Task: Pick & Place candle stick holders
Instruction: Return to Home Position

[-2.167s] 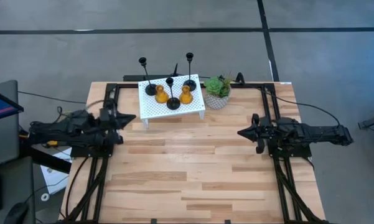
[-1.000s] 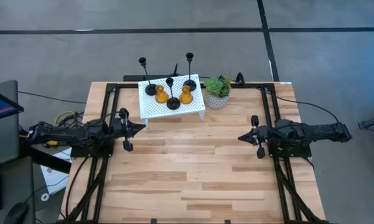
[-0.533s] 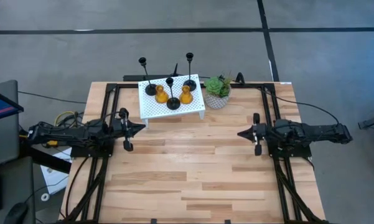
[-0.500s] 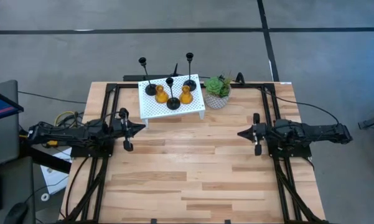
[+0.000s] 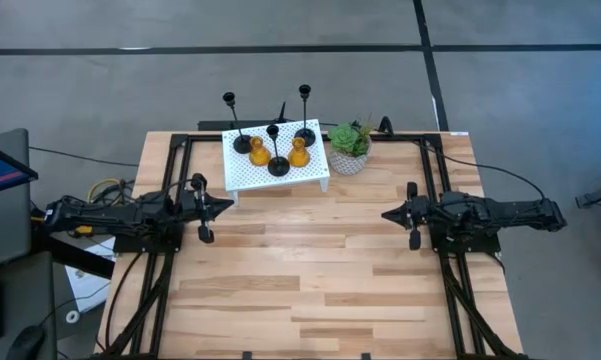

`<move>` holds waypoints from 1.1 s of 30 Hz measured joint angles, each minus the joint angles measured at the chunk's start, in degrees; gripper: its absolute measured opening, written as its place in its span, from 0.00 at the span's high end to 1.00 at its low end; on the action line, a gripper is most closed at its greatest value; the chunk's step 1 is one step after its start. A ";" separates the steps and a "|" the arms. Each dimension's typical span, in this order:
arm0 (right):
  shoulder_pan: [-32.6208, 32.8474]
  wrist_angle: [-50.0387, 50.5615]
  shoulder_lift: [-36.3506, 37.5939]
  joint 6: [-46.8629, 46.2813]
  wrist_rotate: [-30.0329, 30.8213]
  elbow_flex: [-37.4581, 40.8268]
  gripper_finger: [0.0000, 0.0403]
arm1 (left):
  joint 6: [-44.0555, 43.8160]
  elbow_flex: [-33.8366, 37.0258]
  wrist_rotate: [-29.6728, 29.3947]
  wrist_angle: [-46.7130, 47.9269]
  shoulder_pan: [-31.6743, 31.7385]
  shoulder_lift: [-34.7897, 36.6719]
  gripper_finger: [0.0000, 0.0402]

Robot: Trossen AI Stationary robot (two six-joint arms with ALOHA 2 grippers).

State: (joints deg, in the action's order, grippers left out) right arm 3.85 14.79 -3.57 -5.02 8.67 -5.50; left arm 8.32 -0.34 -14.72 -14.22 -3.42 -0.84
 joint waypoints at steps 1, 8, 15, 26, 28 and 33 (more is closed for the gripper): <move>0.00 0.00 0.00 0.00 0.00 0.00 1.00 | 0.00 0.00 0.00 0.00 0.00 0.00 0.99; 0.00 0.00 0.00 0.00 -0.02 0.00 1.00 | 0.00 -0.02 0.00 0.00 0.00 0.00 0.99; 0.00 0.00 0.00 0.00 -0.02 0.00 1.00 | 0.00 -0.02 -0.11 -0.03 -2.79 -0.03 0.99; 0.00 -0.01 0.00 0.00 -0.03 0.02 1.00 | 0.00 -0.02 -0.23 -0.04 -3.08 -0.04 0.99; 0.00 -0.02 0.00 0.00 -0.03 0.02 1.00 | 0.00 -0.02 -0.24 -0.04 -3.08 -0.04 0.99; 0.00 -0.02 0.00 0.00 -0.04 0.02 1.00 | 0.00 -0.02 -0.22 -0.04 -3.08 -0.04 0.99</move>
State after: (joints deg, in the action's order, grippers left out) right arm 3.86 14.76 -3.57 -5.02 8.62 -5.48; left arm 8.32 -0.36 -14.94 -14.26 -6.50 -0.89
